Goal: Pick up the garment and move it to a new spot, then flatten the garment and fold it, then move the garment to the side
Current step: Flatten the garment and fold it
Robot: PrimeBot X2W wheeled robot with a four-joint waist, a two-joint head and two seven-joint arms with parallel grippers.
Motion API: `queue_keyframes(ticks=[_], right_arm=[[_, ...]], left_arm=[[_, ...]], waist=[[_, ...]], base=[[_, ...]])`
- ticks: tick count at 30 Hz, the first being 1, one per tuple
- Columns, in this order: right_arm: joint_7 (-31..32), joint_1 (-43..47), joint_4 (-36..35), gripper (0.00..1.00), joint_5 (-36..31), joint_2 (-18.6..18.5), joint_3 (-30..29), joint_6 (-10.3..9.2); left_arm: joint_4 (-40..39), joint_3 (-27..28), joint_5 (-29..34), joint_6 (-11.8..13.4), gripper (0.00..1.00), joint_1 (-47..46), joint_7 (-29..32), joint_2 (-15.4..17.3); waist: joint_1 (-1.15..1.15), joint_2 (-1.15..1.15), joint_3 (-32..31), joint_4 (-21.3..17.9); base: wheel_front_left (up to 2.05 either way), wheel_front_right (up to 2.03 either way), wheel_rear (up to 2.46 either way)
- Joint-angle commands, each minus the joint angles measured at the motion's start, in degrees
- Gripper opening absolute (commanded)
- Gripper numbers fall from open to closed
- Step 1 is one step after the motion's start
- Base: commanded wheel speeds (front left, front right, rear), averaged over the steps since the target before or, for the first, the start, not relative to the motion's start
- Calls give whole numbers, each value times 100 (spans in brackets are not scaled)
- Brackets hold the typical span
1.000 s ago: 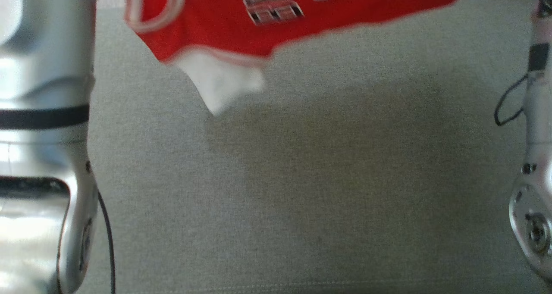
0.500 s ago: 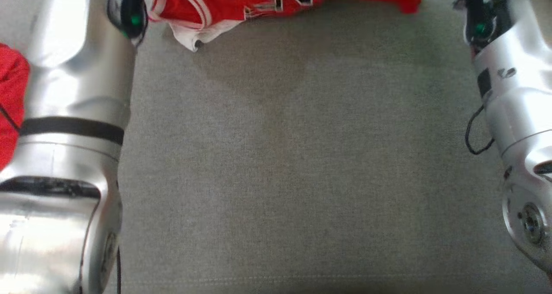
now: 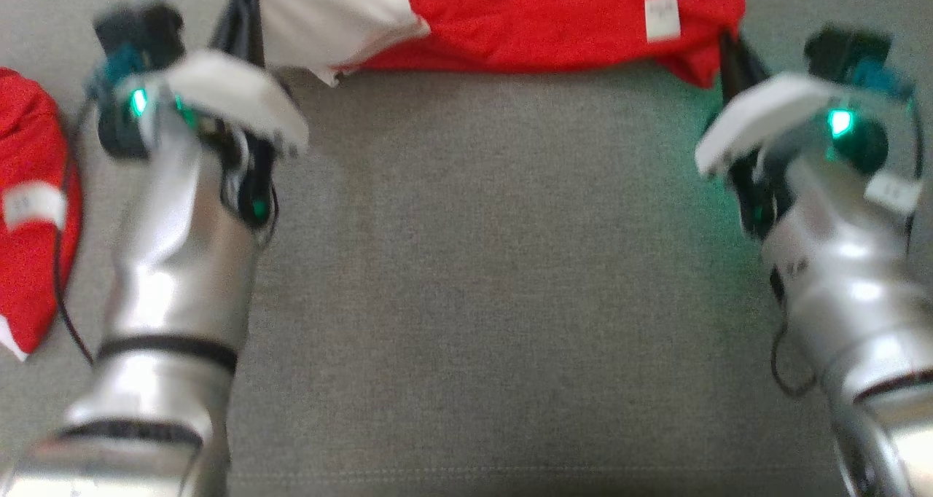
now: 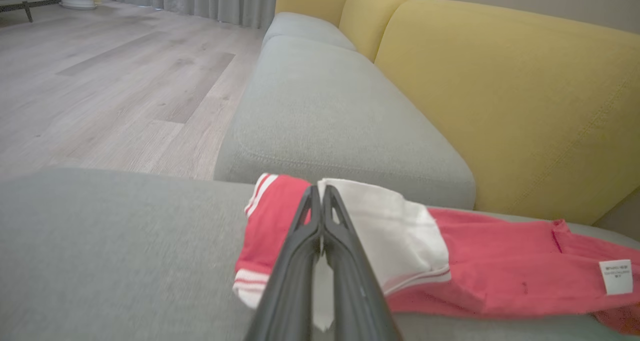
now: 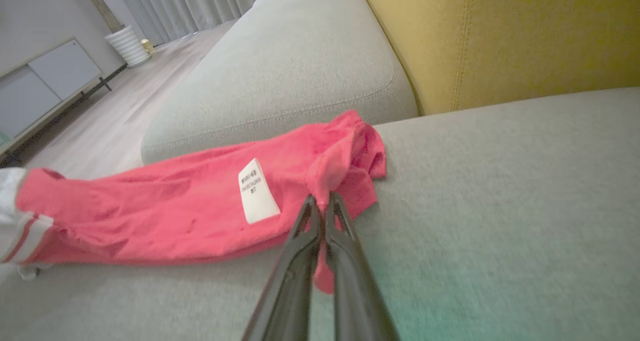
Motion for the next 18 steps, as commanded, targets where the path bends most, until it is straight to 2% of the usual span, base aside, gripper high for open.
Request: queue_keyframes(ticks=[1,7,11,12,13,18], right_arm=[[-128,177,-249,0,11,-17,197,-5],[-303,1329,-640,0,98,-253,583,-5],[-348,2093,-978,0,248,-424,556,-5],[-348,2093,-978,0,248,-424,556,-5],[-358,2458,-1117,0,161,-561,553,-5],[-273,3372,-1591,0,15,-680,361,-5]], left_arm=[[-327,137,7,-11,0,229,-28,171],[-1416,176,145,-16,0,1835,-28,168],[-2211,167,266,-32,0,2825,-28,168],[-2211,167,266,-32,0,2825,-28,168],[-2591,187,310,-8,0,3314,-28,179],[-3520,217,345,94,0,4474,-9,265]], waist=[[0,0,-177,39],[0,0,-616,81],[0,0,-894,97],[0,0,-894,97],[0,0,-1023,84],[0,0,-1328,59]], base=[[0,0,0],[0,0,0],[0,0,0],[0,0,0],[0,0,0],[0,0,0]])
